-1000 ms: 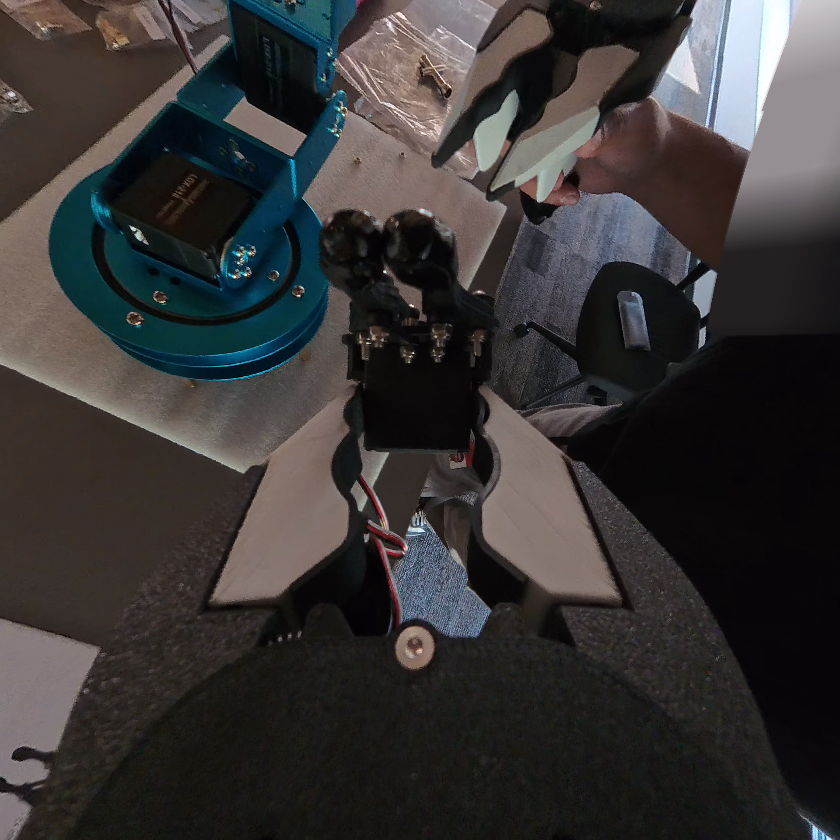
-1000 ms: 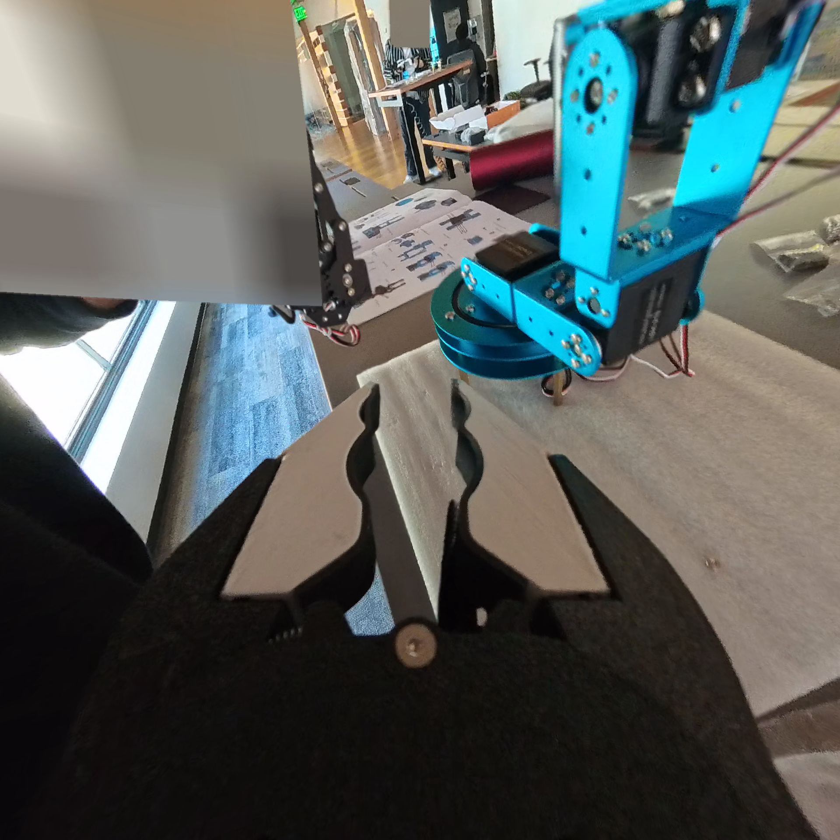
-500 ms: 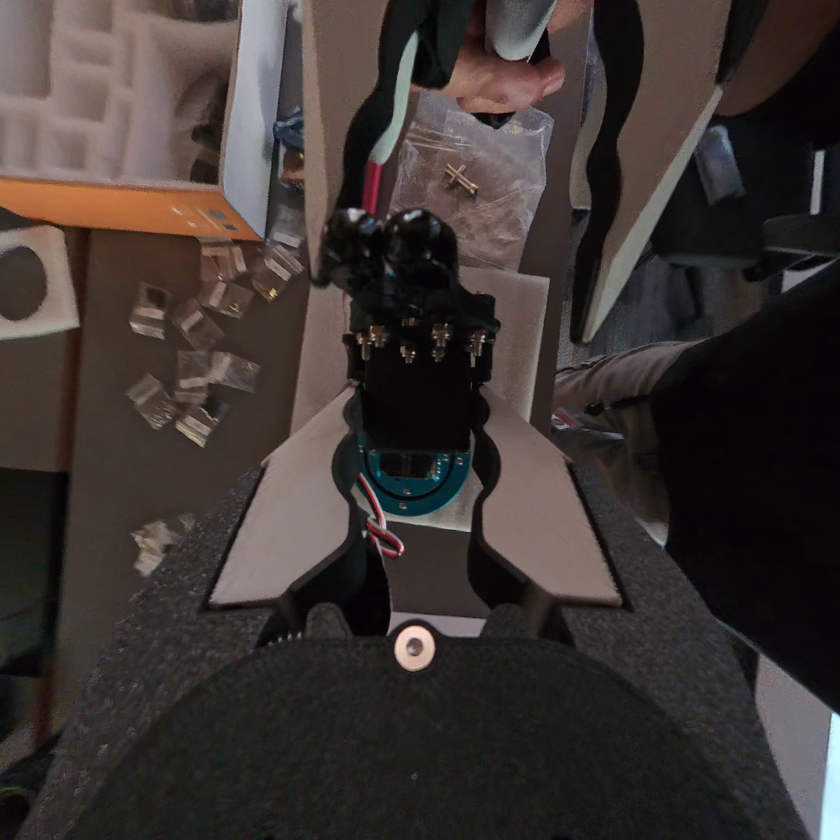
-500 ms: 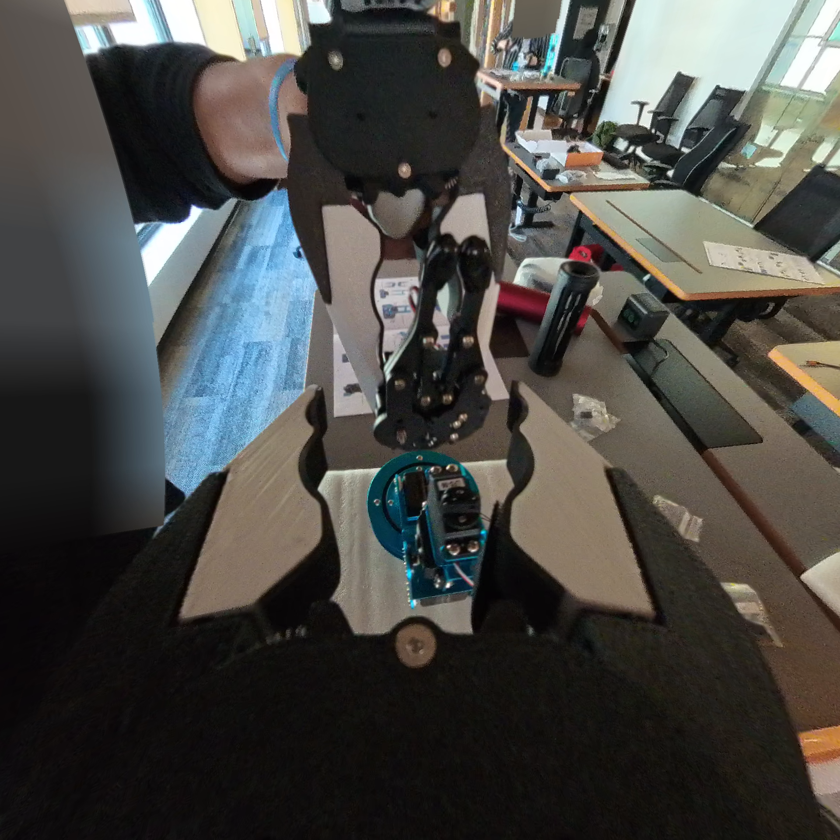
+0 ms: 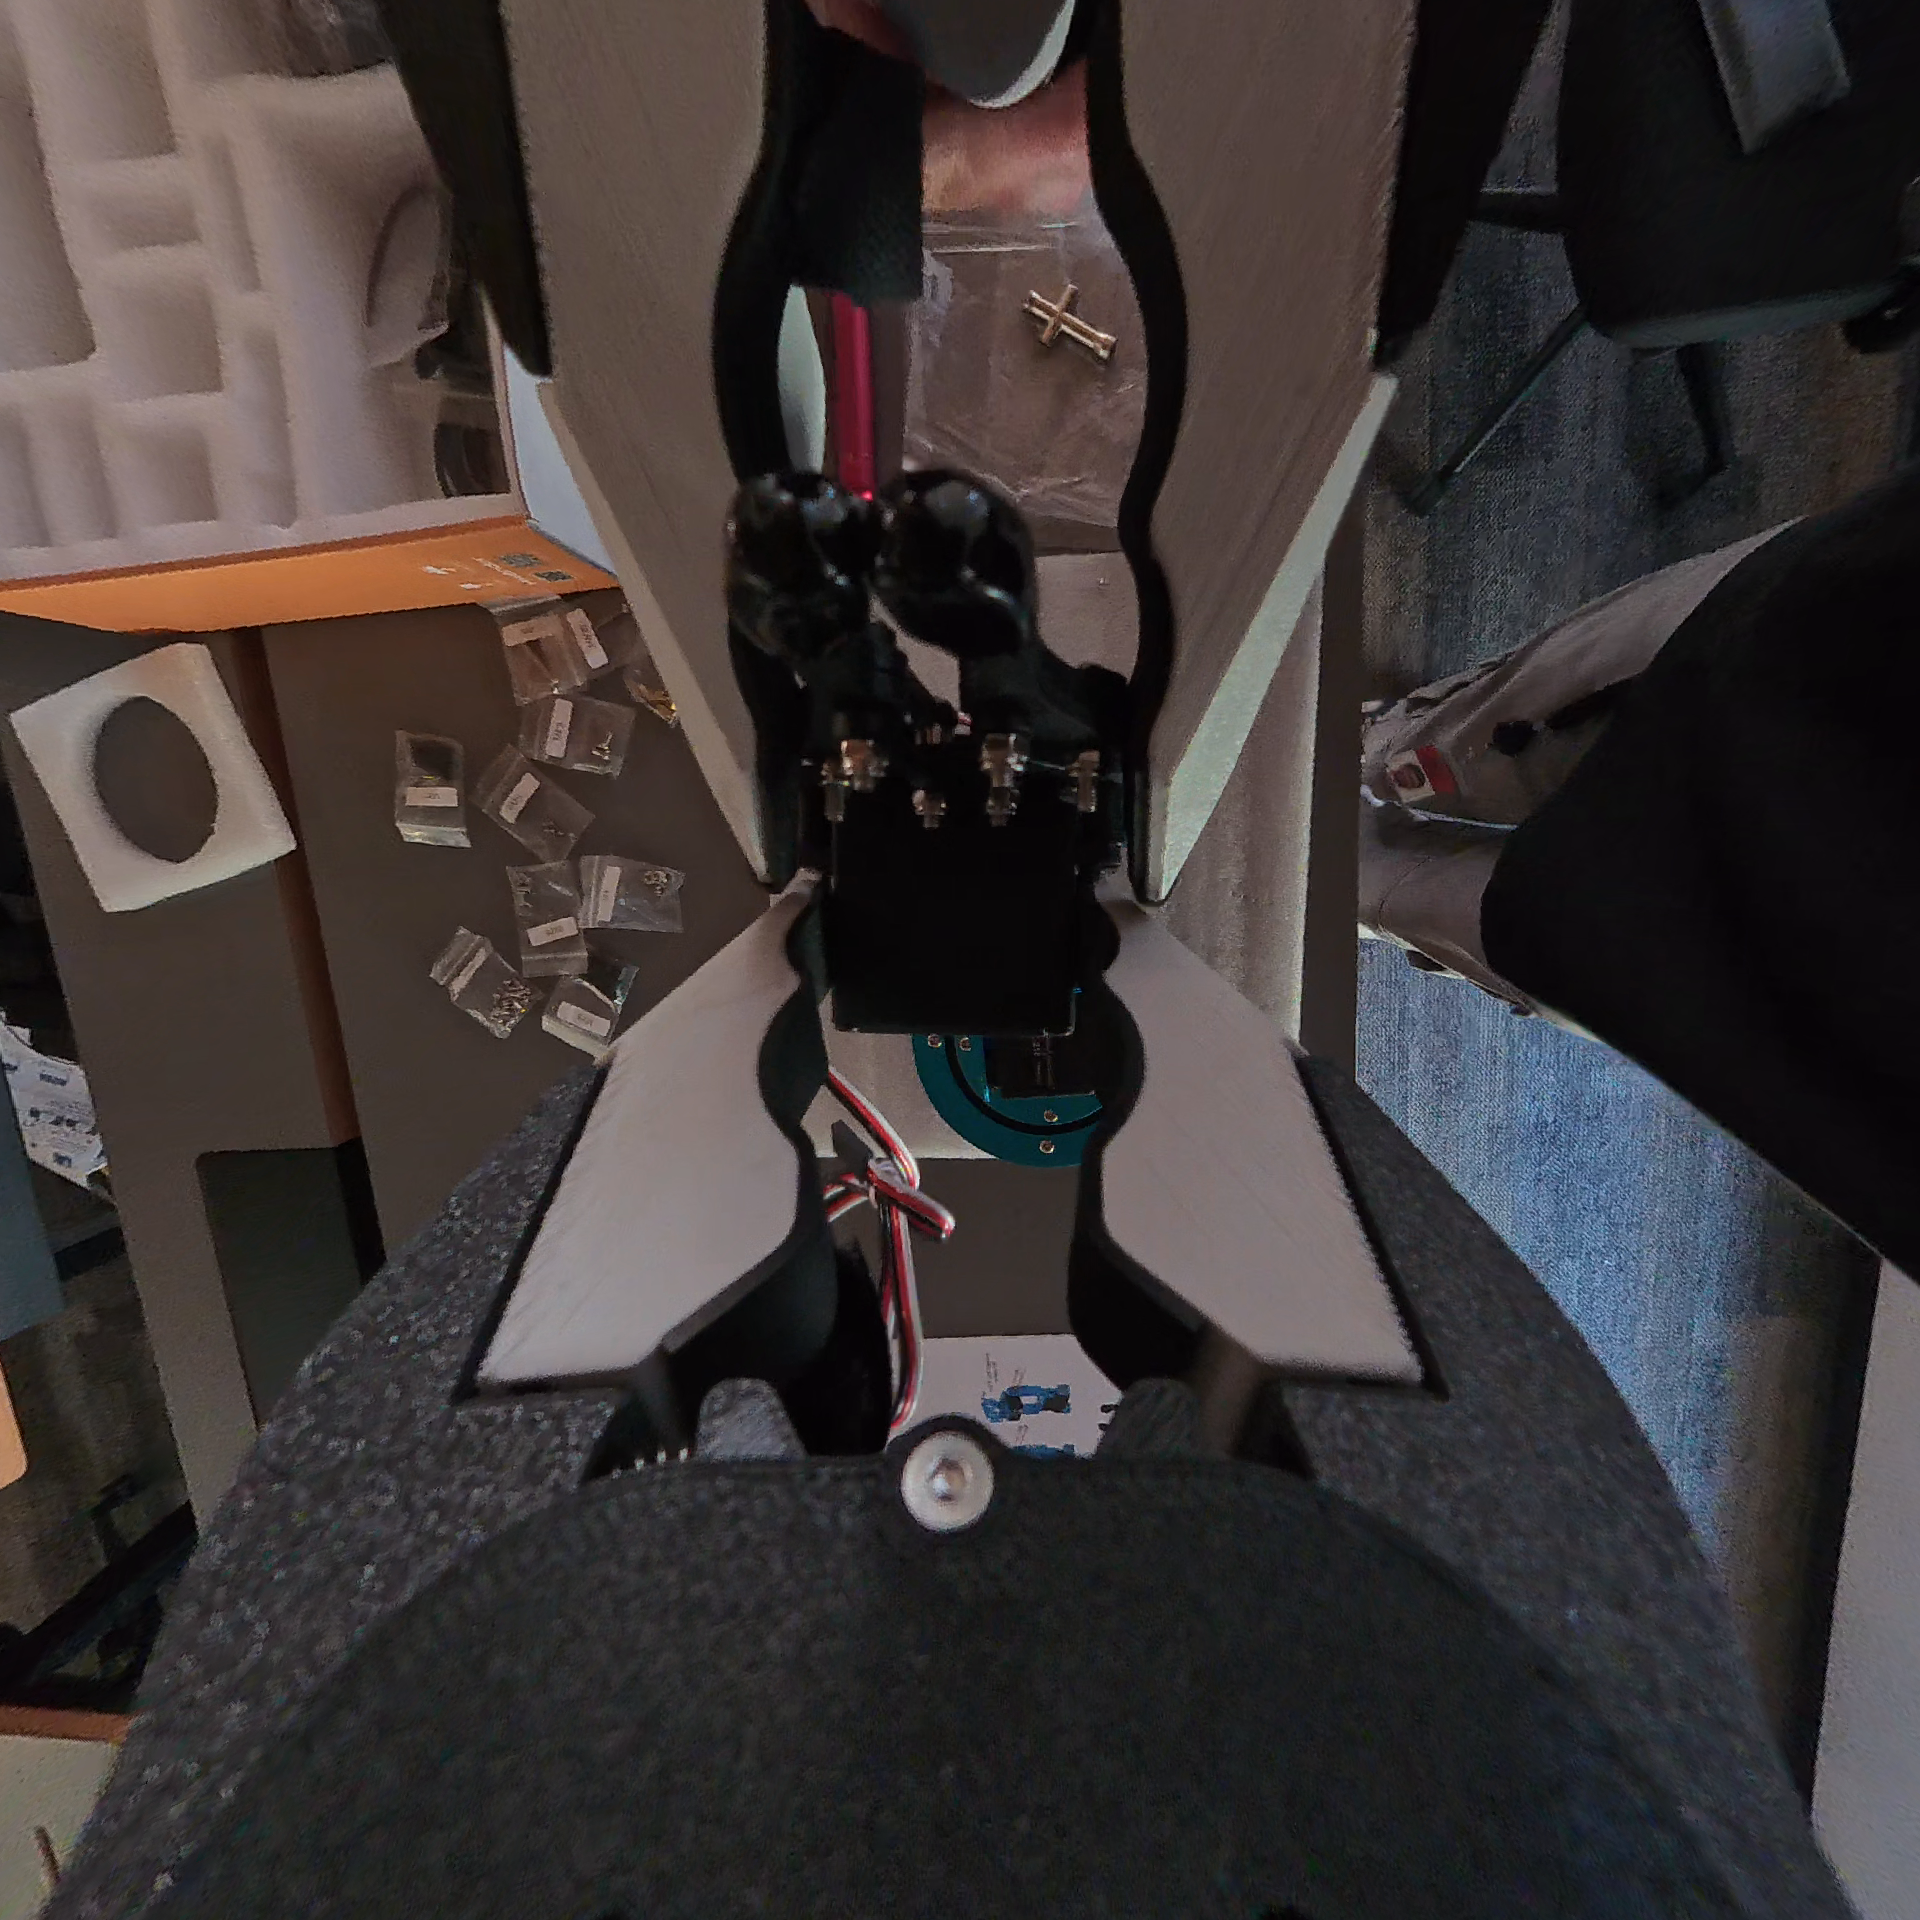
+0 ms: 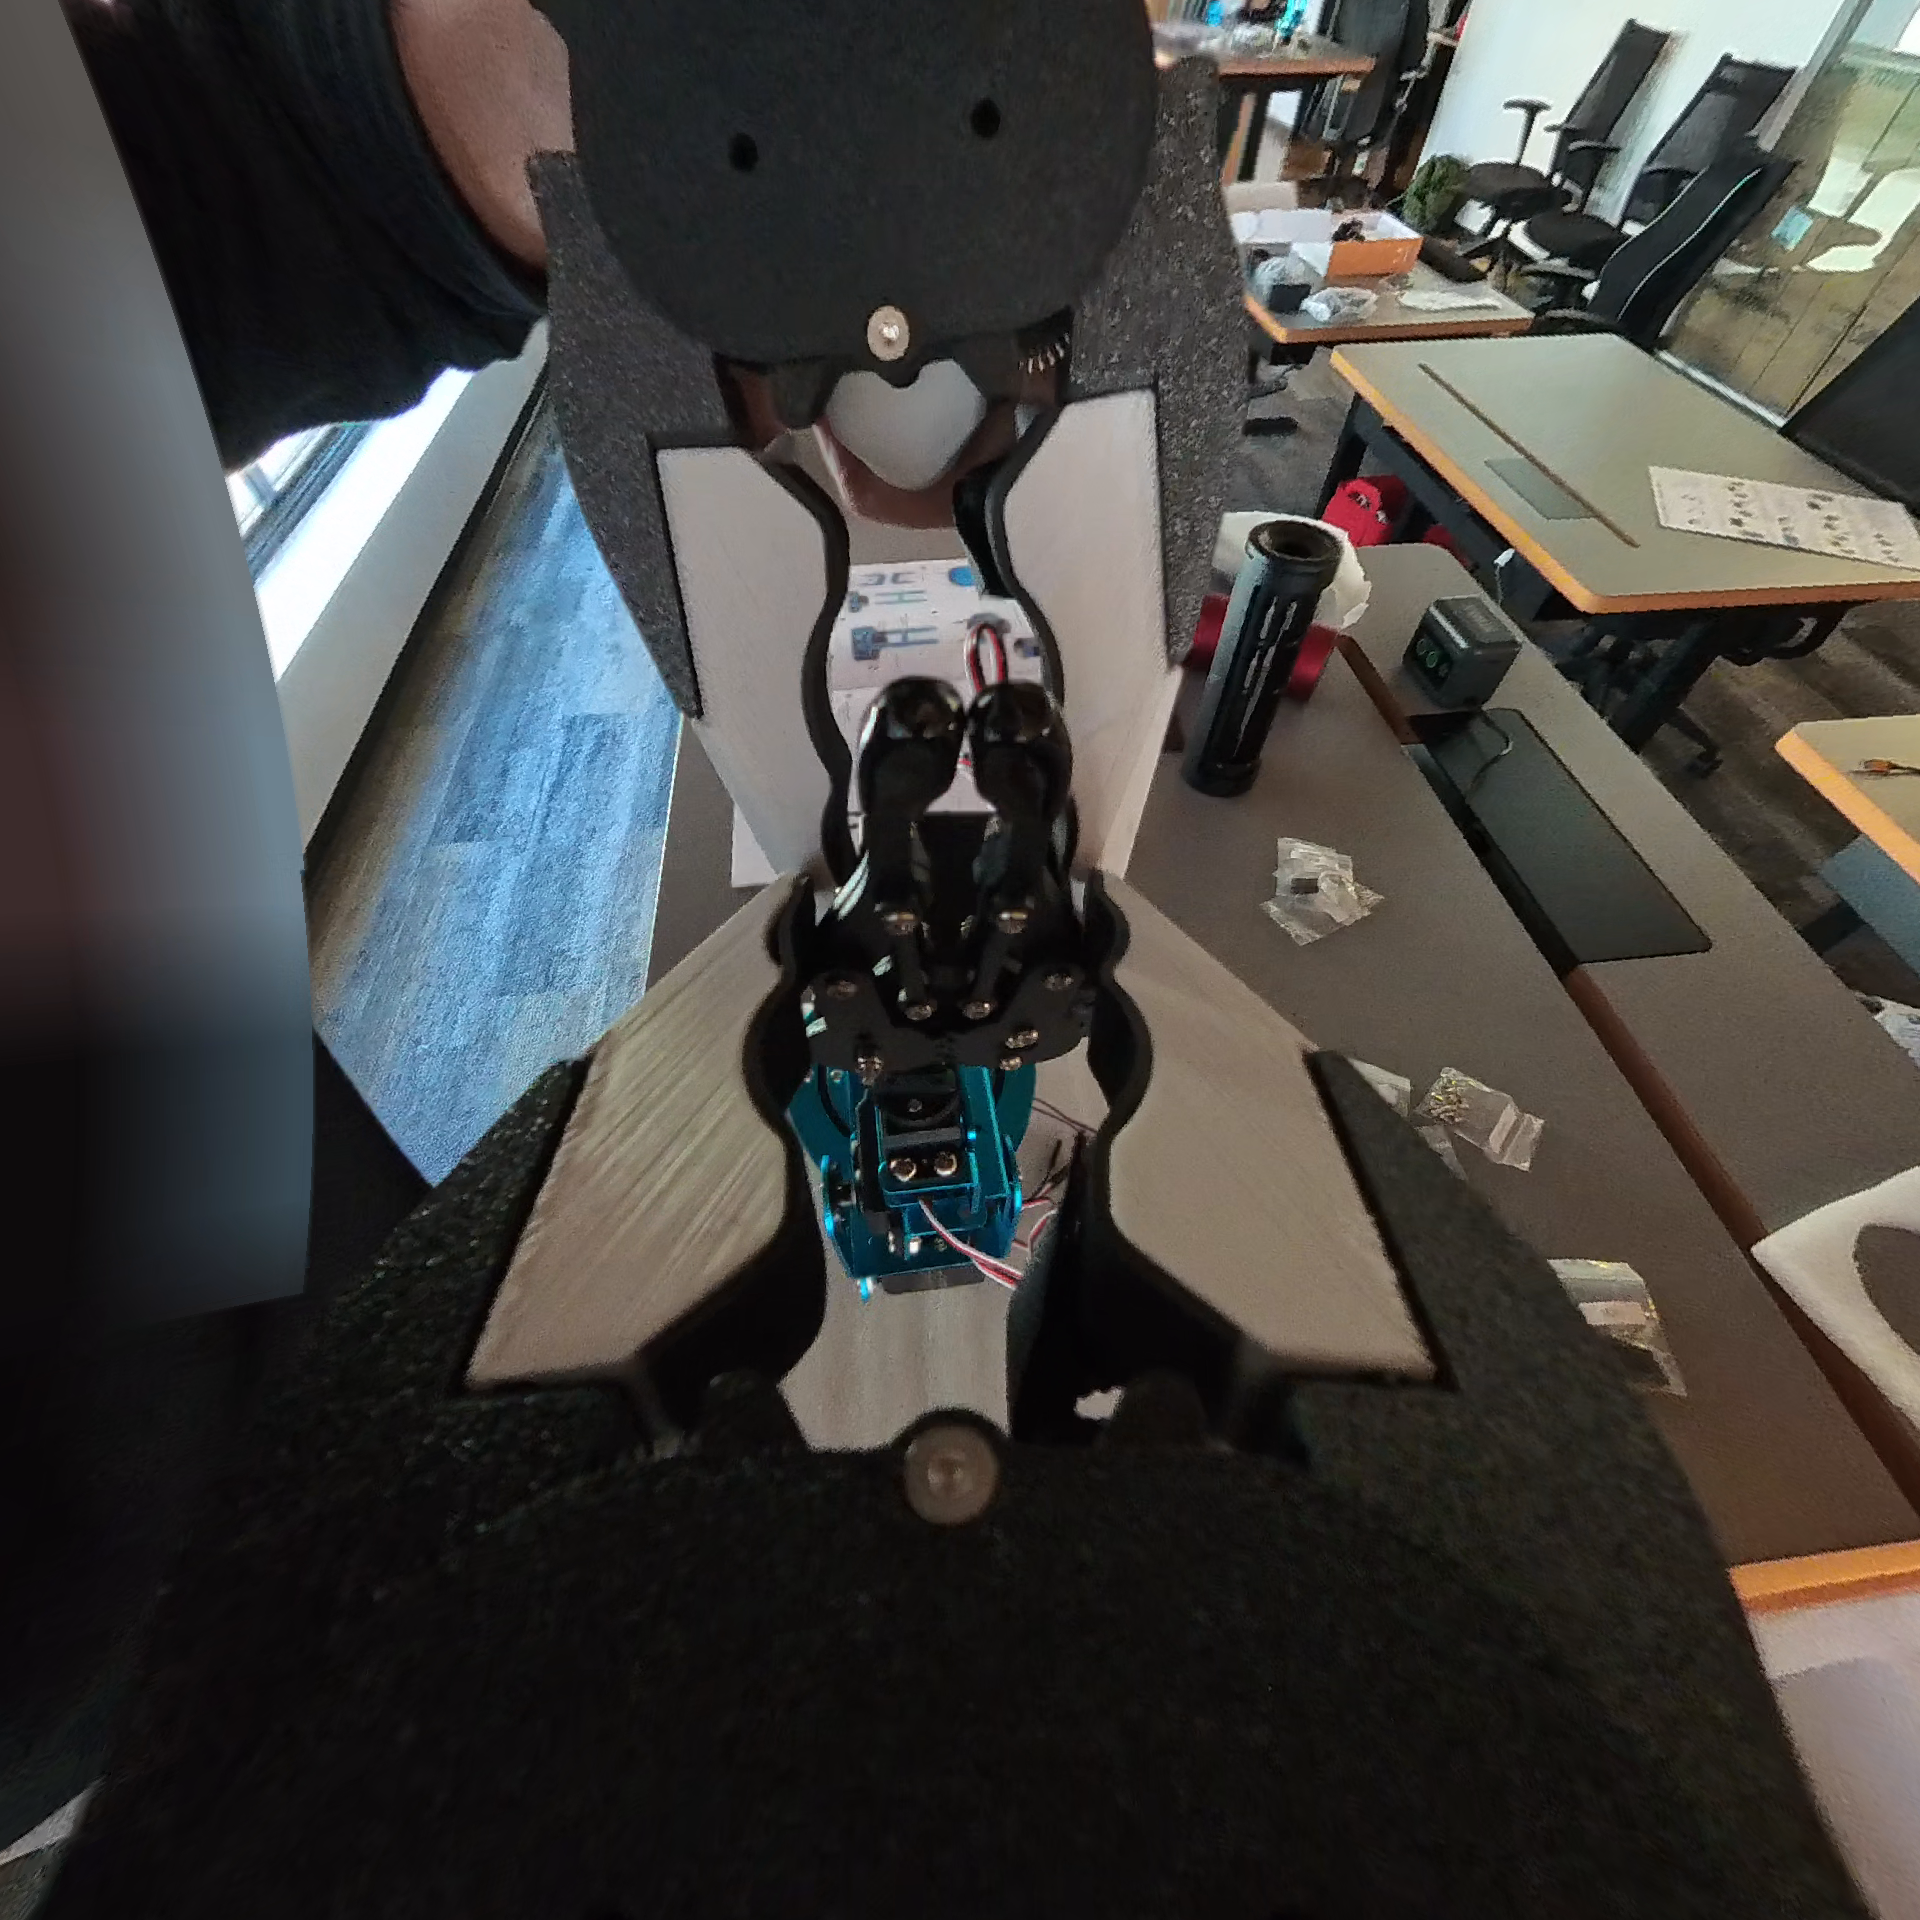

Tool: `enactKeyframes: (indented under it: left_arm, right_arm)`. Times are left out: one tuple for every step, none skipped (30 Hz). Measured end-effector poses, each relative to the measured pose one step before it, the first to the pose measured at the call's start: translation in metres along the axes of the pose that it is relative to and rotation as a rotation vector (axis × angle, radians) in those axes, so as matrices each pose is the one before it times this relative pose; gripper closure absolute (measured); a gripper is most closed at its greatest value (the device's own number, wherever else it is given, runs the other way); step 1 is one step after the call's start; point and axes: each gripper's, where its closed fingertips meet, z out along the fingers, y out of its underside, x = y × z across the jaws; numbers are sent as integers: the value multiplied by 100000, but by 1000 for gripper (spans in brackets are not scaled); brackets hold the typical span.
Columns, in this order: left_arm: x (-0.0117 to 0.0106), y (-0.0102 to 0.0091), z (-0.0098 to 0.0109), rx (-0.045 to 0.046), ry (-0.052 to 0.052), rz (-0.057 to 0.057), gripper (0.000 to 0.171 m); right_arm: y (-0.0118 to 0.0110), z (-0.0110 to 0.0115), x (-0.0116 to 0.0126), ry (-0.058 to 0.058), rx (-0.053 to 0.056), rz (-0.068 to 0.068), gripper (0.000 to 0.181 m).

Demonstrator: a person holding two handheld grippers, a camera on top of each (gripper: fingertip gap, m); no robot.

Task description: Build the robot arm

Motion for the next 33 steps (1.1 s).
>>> enactKeyframes:
  left_arm:
    - [93,69,12,115,470,-76,125]
    - [88,91,67,182,73,-458,125]
    - [154,96,107,225,378,-566,125]
    - [130,16,95,672,561,-571,125]
    - [98,-82,32,932,522,-622,125]
    - [111,-80,5,478,511,-274,125]
    - [36,39,26,-469,-343,626,125]
    - [-64,71,-6,-720,-1048,1079,125]
    - [-23,24,-41,-226,-375,635,125]
    - [34,-12,11,360,504,88,125]
    - [-18,-5,57,619,451,-53,125]
    - [-82,4,44,567,251,-66,125]
    - [-73,19,48,438,376,-186,125]
    - [-12,14,71,471,698,-339,125]
    - [24,22,95,434,728,-77,125]
    - [20,55,97,74,396,146,125]
    - [-20,32,64,-84,103,152,125]
    - [-34,55,72,-376,-109,444,125]
    - [-3,84,109,-735,-165,542,125]
    - [32,84,118,-833,-31,449,125]
    - [62,45,79,-809,88,457,125]
    - [28,-2,36,-734,21,362,125]
    - [-46,-25,50,-557,-266,216,125]
    - [-140,-67,27,-280,-794,220,125]
    - [-116,-52,5,-375,-768,491,125]
    - [-9,15,-16,-855,-370,1039,125]
    - [69,91,35,-1154,-301,1380,125]
    - [87,123,120,-1090,-224,1016,126]
    - [32,83,166,-593,-268,50,126]
    - [7,35,181,-230,-34,-724,126]
    - [-148,-87,130,627,-1055,-164,126]
    - [-178,-195,10,1033,-1469,103,126]
    - [-9,-263,-119,1261,-291,-218,125]
  right_arm:
    - [39,73,-104,-1306,-310,530,131]
    - [97,93,-61,-789,-420,268,131]
    - [153,115,-116,-986,-712,288,131]
    - [105,55,-135,-652,-652,284,131]
    - [0,-93,-50,48,-227,-89,131]
    - [-18,-58,-111,-454,-206,337,131]
    - [86,40,-54,-66,-519,6,131]
    - [23,59,44,708,-14,-608,131]
    - [8,18,-7,277,-518,-276,131]
    - [16,6,-46,-11,-751,-55,131]
    - [26,23,45,395,-720,-150,131]
    - [23,24,113,345,-316,205,130]
    - [0,36,95,-226,-77,978,131]
    - [17,48,36,-839,-127,1298,131]
    - [9,65,-30,-1088,-141,1105,131]
    - [28,76,-9,-494,-127,618,131]
    - [60,29,38,228,-393,434,131]
    - [109,34,45,618,-612,-216,131]
    - [113,72,3,597,-484,-156,130]
    - [159,66,-23,339,-283,-110,130]
    - [81,13,-52,-134,336,155,131]
    - [60,-35,-26,-69,823,93,131]
    - [31,-44,39,361,1009,226,130]
    - [0,-81,125,1366,1380,-816,130]
    - [-27,-70,59,1845,2076,-2687,130]
    - [31,-29,-76,1441,2672,-3295,129]
    - [142,-114,-213,913,2838,-3375,119]
    - [314,-268,-223,776,2000,-1515,106]
    - [510,-404,70,1874,1512,-235,102]
    - [669,-466,135,1829,1957,149,101]
    - [602,-507,-114,-334,3483,1921,102]
    - [472,-534,-130,-1345,4496,3944,102]
    - [583,-464,34,-1079,3767,5127,103]
